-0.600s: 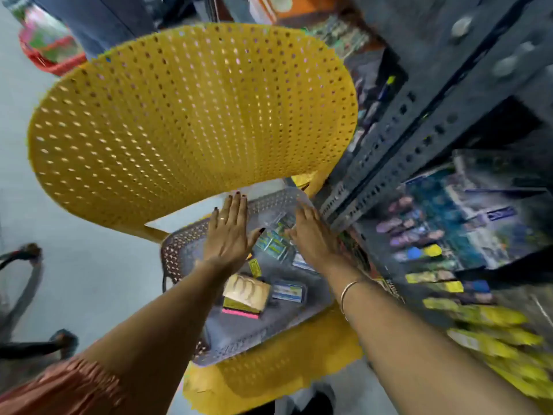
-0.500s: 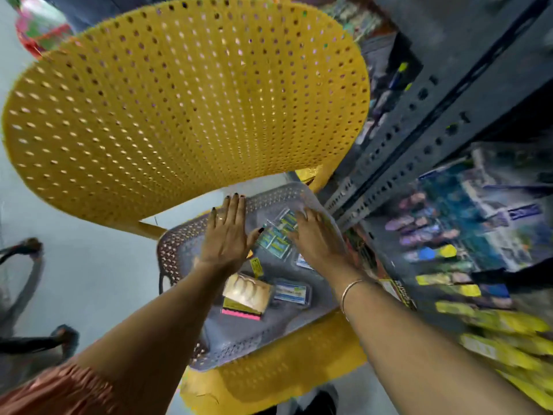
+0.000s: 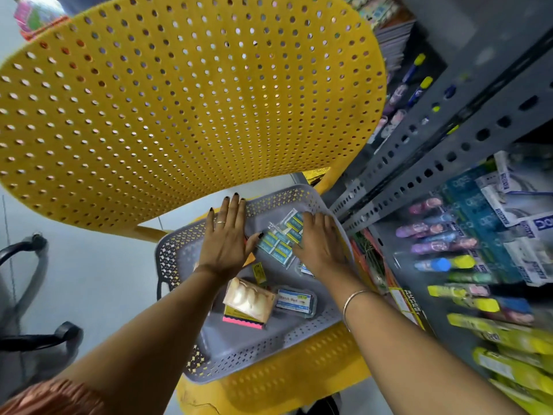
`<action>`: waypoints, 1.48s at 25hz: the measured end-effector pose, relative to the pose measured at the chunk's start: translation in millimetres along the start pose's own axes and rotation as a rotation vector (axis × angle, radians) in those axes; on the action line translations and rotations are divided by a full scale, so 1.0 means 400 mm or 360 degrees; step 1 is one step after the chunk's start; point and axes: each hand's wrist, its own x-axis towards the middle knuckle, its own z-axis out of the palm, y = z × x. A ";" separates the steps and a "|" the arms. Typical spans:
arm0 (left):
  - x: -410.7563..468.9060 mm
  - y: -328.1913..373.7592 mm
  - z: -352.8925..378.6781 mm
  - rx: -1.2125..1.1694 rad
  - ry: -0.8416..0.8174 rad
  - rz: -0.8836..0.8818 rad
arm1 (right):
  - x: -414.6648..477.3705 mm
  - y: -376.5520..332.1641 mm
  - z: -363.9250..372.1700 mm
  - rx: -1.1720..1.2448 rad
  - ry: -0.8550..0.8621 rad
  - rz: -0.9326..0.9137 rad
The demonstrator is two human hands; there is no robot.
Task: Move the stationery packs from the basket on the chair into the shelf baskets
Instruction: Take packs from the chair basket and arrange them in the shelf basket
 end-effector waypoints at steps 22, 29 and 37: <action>-0.055 0.535 -0.826 -0.0256 0.0739 0.1140 | -0.676 0.041 -1.037 0.0150 0.1150 0.0170; -0.168 0.901 -0.838 -0.0338 0.0660 0.1627 | -0.950 0.285 -1.088 0.0115 0.1151 0.0619; -0.185 1.008 -0.813 -0.0036 0.0379 0.1872 | -1.004 0.465 -1.044 0.0170 0.1039 0.0948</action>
